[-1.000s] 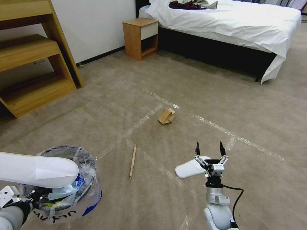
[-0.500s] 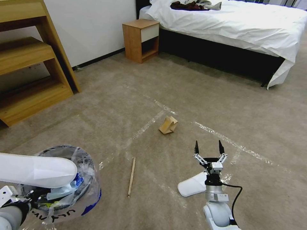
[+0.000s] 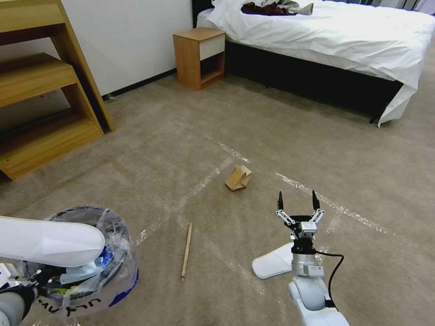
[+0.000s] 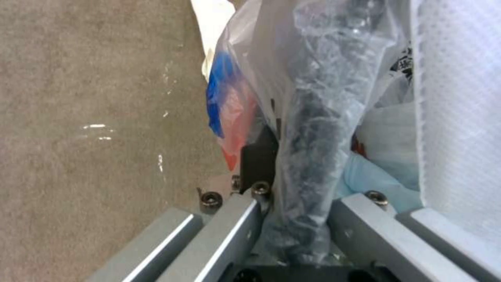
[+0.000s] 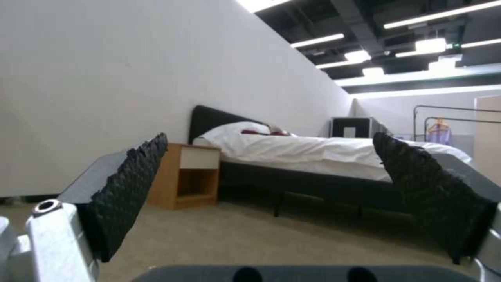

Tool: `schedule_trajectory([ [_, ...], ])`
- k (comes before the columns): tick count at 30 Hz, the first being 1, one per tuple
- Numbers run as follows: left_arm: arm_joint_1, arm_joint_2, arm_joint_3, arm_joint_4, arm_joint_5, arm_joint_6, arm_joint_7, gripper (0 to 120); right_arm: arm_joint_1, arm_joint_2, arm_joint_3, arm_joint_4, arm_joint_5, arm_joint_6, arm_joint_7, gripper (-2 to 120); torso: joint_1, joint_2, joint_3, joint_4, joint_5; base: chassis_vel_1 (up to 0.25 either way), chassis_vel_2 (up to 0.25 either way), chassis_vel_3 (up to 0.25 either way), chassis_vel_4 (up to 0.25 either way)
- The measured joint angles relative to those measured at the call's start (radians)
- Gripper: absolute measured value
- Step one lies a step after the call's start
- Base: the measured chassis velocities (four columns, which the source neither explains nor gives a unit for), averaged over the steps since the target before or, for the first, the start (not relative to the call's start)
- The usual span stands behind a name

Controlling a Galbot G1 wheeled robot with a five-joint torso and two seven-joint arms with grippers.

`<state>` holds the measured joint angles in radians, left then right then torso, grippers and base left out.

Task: Pick up the trash bin and place the garbage on the floor into it.

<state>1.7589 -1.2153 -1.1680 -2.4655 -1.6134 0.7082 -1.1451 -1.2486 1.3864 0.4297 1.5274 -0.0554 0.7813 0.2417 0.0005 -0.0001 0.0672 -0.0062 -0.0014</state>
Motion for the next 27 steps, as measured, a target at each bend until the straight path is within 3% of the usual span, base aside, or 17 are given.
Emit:
schedule_trajectory([
  [15, 0.001, 0.009, -0.020, 0.008, -0.012, 0.000, -0.004, 0, 0.074, -0.064, -0.018, 0.016, -0.001, -0.093, 0.124, 100, 0.000, 0.000, 0.000, 0.0000, 0.0001, 0.000, 0.000, 0.000, 0.000],
  [27, -0.004, 0.020, -0.021, 0.016, -0.012, 0.000, -0.004, 0, 0.092, -0.162, -0.050, 0.096, 0.134, -0.285, 0.187, 100, 0.000, 0.000, 0.000, 0.0000, 0.0002, 0.000, 0.000, 0.000, 0.000],
])
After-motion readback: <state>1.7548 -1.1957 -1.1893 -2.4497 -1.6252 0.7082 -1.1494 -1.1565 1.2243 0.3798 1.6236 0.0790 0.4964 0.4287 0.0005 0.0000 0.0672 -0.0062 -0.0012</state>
